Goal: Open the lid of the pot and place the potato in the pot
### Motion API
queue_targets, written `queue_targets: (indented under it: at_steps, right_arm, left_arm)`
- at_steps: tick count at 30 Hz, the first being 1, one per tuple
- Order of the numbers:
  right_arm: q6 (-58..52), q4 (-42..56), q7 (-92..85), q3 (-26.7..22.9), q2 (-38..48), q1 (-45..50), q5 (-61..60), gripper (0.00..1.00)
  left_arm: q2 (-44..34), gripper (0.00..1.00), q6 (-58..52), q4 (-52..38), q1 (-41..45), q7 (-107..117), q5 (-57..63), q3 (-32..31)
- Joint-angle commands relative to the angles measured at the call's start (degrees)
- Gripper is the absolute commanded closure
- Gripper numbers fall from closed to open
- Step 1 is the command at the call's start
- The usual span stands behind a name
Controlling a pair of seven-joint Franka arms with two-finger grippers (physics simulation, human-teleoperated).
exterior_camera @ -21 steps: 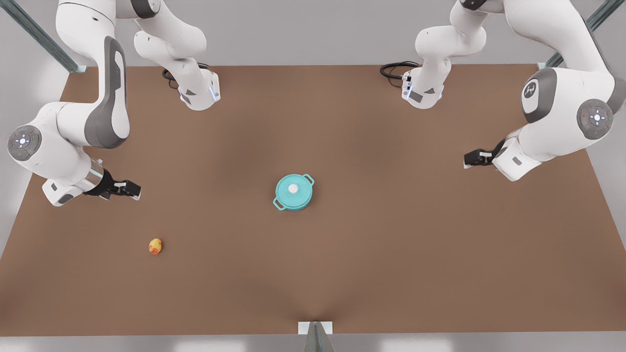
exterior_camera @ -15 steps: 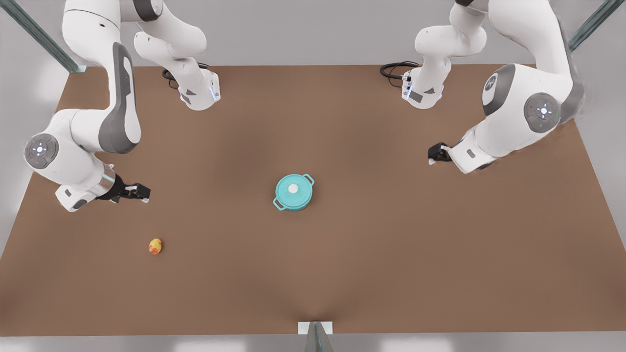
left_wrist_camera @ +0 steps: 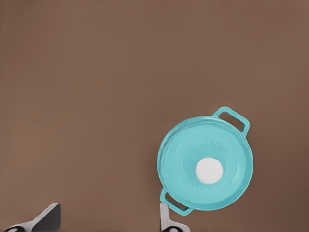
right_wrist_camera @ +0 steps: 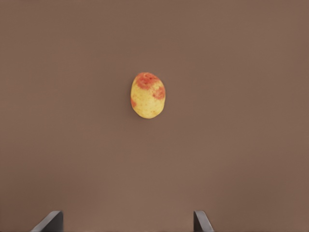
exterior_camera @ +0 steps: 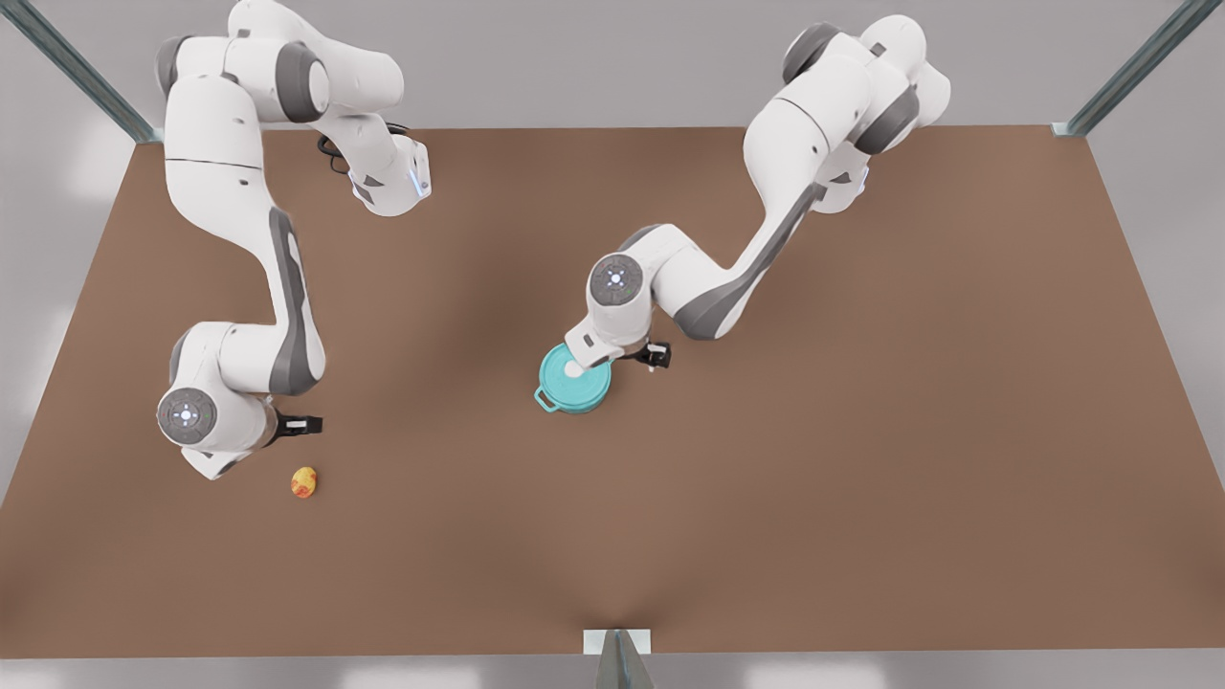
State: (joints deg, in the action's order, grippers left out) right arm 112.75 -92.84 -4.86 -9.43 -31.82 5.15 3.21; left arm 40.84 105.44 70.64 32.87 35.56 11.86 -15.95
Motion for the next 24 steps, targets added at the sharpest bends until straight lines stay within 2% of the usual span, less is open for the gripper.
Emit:
queue_targets:
  at_steps: [1,3,5,8,12,13,18,24]
  right_arm:
    - [9.1,0.2,-9.5,0.0,-1.9,-1.3,-3.7,0.0]
    - [10.9,2.6,-11.2,0.0,-4.7,-1.5,-3.7,0.0]
    - [11.1,5.6,-11.3,0.1,-7.1,-1.8,-3.7,0.0]
    - [14.0,5.6,-11.3,0.2,-9.0,-1.8,-3.8,0.0]
    - [16.2,5.6,-12.9,0.5,-11.3,-1.8,-6.9,0.0]
    - [17.8,5.6,-13.1,0.6,-11.7,-1.9,-6.7,0.0]
    - [26.9,4.9,-15.9,0.5,-12.2,-2.5,-7.0,0.0]
    - [28.7,4.9,-16.8,0.5,-15.1,-3.0,-7.1,0.0]
  left_arm:
    - [0.2,0.0,7.0,1.9,0.0,29.4,0.6,-0.2]
    - [-4.1,0.0,18.5,13.4,-0.8,31.9,0.2,-0.2]
    - [-3.9,0.0,23.8,15.5,0.9,40.3,1.0,-0.2]
    - [-3.2,0.0,24.3,14.8,2.1,42.5,1.6,-0.2]
    - [6.3,0.0,18.9,0.5,5.6,45.8,4.6,0.1]
    - [7.2,0.0,18.8,-0.3,6.0,45.9,5.0,0.1]
    - [7.8,0.0,18.7,0.5,6.0,45.7,7.2,0.5]
    - [8.6,0.0,19.1,1.5,6.7,46.0,7.9,0.4]
